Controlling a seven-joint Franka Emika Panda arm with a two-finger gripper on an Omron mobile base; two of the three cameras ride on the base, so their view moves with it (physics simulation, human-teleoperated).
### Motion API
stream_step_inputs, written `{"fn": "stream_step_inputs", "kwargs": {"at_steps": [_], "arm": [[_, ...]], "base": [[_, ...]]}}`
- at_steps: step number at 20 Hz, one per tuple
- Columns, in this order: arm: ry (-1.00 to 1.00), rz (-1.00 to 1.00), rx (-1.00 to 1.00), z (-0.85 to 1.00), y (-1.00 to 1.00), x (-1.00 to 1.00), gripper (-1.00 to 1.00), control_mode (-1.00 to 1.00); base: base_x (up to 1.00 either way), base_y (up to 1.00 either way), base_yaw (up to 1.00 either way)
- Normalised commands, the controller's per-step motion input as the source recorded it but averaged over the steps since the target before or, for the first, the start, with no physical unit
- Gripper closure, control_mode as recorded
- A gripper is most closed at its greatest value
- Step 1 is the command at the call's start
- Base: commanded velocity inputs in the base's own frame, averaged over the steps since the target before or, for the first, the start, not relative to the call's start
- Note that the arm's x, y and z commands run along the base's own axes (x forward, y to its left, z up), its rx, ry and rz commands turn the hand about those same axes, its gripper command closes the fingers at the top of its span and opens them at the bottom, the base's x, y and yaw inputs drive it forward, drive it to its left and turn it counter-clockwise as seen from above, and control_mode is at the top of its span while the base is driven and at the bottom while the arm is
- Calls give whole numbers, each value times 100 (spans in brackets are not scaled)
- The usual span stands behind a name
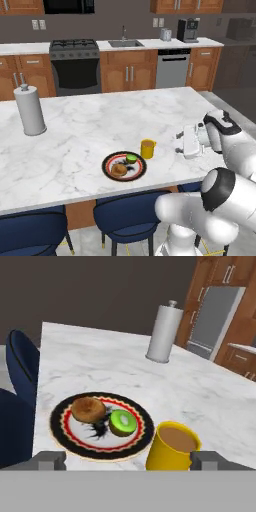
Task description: Pick up the brewed coffee from the coffee machine and place it next to the breakfast plate on the dining counter.
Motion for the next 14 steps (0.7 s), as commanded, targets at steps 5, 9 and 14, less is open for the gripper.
{"fn": "stream_step_inputs", "kwargs": {"at_steps": [5,9,14], "arm": [[-15,17,1,100,-33,-98,-100,-100],[-21,14,5,100,-35,-95,-100,-100],[-23,12,21,46,-64,-84,-100,-100]], "base": [[0,0,0],[0,0,0],[0,0,0]]}}
